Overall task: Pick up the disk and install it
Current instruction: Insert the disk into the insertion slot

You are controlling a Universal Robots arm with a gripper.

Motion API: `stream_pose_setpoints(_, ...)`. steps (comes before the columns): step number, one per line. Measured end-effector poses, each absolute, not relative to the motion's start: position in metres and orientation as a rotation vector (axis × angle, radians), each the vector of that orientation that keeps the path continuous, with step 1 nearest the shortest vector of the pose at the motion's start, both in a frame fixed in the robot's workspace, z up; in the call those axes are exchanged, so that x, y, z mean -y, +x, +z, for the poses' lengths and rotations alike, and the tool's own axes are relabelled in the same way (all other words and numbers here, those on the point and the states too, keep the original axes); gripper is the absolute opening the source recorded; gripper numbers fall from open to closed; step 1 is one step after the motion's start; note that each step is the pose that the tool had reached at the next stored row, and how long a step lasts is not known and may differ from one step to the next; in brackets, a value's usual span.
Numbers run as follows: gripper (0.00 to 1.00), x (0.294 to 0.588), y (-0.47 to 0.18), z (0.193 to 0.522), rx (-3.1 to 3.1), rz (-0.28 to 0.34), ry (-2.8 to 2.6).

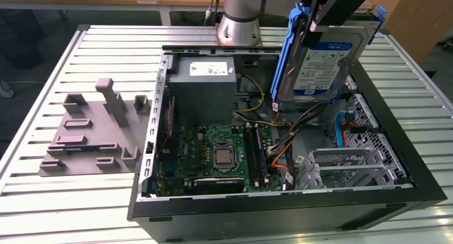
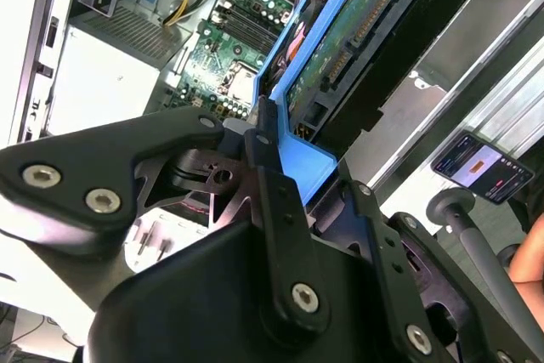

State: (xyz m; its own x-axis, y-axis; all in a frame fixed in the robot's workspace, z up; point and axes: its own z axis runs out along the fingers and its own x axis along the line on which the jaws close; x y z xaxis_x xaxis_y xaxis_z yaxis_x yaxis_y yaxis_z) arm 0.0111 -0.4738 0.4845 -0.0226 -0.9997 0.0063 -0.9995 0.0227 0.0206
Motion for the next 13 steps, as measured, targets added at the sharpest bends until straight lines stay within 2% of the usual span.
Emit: stream_pose_setpoints(13, 0.36, 0.4738, 0.0085, 0.4845, 2.233, -0.016, 2.183)
